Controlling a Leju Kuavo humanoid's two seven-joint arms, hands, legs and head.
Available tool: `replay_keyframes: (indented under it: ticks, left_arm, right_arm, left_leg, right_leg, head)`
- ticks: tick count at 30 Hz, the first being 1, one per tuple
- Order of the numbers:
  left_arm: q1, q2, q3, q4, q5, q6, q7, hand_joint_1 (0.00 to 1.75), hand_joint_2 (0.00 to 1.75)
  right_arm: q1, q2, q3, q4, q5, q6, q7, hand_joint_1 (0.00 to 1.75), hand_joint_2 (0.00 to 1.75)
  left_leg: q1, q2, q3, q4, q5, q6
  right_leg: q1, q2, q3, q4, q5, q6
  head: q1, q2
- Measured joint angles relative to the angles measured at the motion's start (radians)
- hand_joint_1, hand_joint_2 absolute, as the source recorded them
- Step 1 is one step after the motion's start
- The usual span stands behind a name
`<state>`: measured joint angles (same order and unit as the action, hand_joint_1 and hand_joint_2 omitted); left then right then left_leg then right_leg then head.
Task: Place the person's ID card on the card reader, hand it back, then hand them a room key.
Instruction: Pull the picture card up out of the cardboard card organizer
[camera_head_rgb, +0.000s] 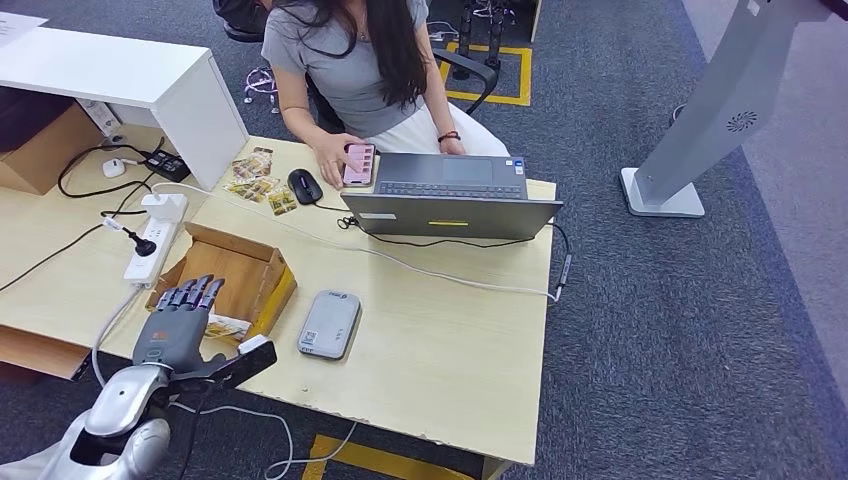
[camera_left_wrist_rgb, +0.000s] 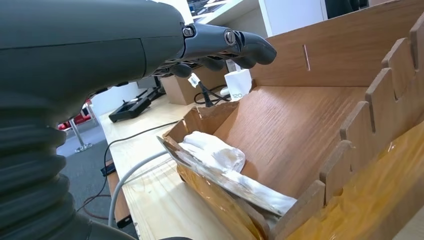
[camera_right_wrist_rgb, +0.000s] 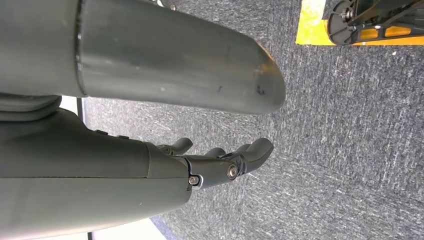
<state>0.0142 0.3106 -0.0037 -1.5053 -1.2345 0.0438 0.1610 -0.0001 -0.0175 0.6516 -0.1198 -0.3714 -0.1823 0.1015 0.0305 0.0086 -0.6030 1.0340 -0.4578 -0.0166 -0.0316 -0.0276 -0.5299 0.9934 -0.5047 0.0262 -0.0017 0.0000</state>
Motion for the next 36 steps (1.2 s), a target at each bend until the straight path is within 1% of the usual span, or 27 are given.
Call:
replay_keyframes:
  ticks: [11,16,25,26,29,30,36]
  left_arm:
    - [-0.006,0.001,0.02,0.002,0.013,0.008,0.0,0.0,1.75]
    - [-0.012,0.001,0.048,0.002,0.035,0.011,-0.003,0.0,1.75]
    - [-0.013,0.001,0.051,0.002,0.045,0.011,-0.006,0.0,1.75]
    - [-0.013,0.001,0.051,0.002,0.045,0.01,-0.006,0.26,1.75]
    - [-0.013,0.001,0.051,0.002,0.047,0.009,-0.006,1.57,1.75]
    - [-0.013,0.001,0.051,0.002,0.047,0.008,-0.007,1.75,1.75]
    - [-0.013,0.001,0.051,0.002,0.049,-0.002,-0.017,1.75,1.75]
  right_arm:
    - [0.0,-0.001,0.0,0.0,-0.003,0.0,0.0,0.0,0.0]
    - [0.0,-0.003,0.001,0.001,-0.004,0.0,0.0,0.0,0.0]
    - [0.0,-0.003,0.002,0.001,-0.008,0.0,0.0,0.0,0.0]
    - [0.0,-0.003,0.003,0.001,-0.011,0.0,0.0,0.0,0.0]
    - [0.0,-0.003,0.005,0.001,-0.015,0.0,0.0,0.0,0.0]
    - [0.0,-0.003,0.007,0.001,-0.015,0.0,0.0,0.0,0.0]
    - [0.0,-0.003,0.017,0.001,-0.016,0.0,0.0,0.0,0.0]
  left_leg:
    - [0.0,0.0,0.0,0.0,0.0,0.0]
    - [0.0,0.0,0.0,0.0,0.0,0.0]
    - [0.0,0.0,0.0,0.0,0.0,0.0]
    - [0.0,0.0,0.0,0.0,0.0,0.0]
    - [0.0,0.0,0.0,0.0,0.0,0.0]
    - [0.0,0.0,0.0,0.0,0.0,0.0]
    - [0.0,0.0,0.0,0.0,0.0,0.0]
  right_leg:
    - [0.0,0.0,0.0,0.0,0.0,0.0]
    - [0.0,0.0,-0.001,0.0,0.0,0.0]
    - [0.0,0.0,0.0,0.0,0.0,0.0]
    - [0.0,0.0,0.0,0.0,0.0,0.0]
    - [0.0,0.0,0.0,0.0,0.0,0.0]
    - [0.0,0.0,0.0,0.0,0.0,0.0]
    - [0.0,0.0,0.0,0.0,0.0,0.0]
  head:
    - [0.0,0.0]
    - [0.0,0.0]
    - [0.0,0.0]
    - [0.0,0.0]
    - [0.0,0.0]
    - [0.0,0.0]
    - [0.0,0.0]
